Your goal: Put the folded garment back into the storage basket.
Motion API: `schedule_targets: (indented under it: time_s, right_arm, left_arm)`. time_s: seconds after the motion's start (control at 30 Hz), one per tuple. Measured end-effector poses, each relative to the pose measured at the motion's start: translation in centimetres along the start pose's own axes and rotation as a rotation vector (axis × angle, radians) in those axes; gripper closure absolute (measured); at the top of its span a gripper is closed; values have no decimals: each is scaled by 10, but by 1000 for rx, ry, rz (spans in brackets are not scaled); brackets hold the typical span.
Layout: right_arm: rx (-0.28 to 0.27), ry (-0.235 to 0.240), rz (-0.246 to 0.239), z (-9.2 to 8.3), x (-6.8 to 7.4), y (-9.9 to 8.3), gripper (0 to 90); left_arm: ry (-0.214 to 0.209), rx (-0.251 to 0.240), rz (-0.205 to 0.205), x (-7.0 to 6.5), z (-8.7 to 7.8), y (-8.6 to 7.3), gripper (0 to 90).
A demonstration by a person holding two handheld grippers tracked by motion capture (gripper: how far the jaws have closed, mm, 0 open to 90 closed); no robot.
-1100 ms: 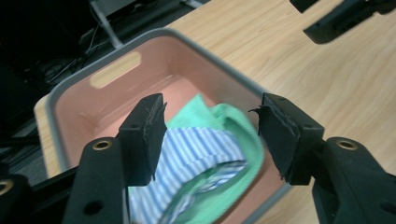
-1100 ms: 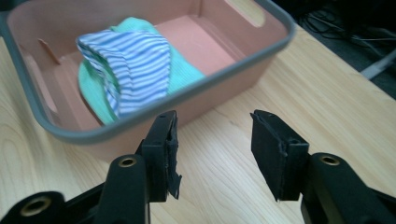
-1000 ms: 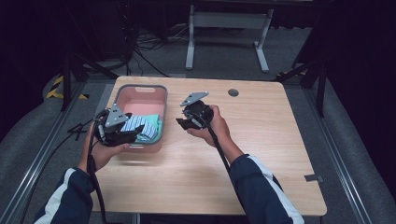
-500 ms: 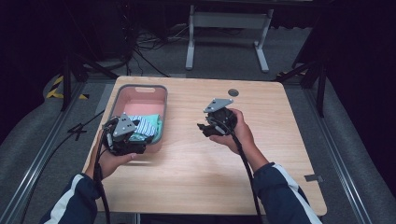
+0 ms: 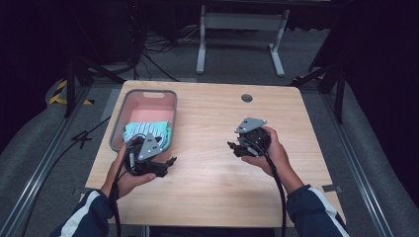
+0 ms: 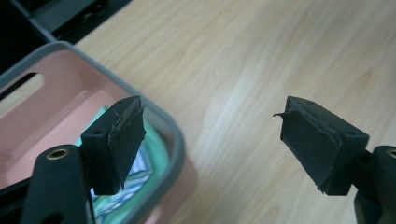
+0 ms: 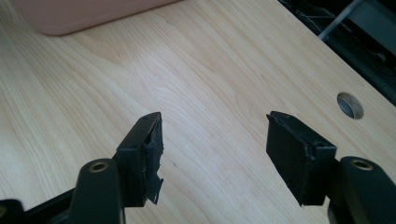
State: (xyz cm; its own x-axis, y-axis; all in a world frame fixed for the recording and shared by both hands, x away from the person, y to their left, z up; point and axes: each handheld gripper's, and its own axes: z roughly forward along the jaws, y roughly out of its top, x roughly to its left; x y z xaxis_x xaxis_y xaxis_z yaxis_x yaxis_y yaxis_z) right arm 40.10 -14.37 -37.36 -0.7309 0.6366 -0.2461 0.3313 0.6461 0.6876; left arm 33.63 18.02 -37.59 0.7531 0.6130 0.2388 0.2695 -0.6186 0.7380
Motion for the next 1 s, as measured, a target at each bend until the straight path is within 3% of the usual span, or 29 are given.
schedule_targets:
  time_s: [0.5, 0.77, 0.87, 1.0]
  right_arm:
    - [61, -34, 31, -11, -9, -51, 322]
    - [61, -18, 48, -17, -10, -85, 318]
    - [58, -11, 73, -19, -10, -101, 318]
    - [63, -10, 84, -21, -11, -124, 315]
  left_arm:
    - [-69, 75, 76, -33, 35, -15, 217]
    - [-107, 94, 90, -36, 47, -27, 213]
    - [-149, 104, 90, -36, 51, -33, 205]
    - [-172, 132, 99, -38, 56, -41, 202]
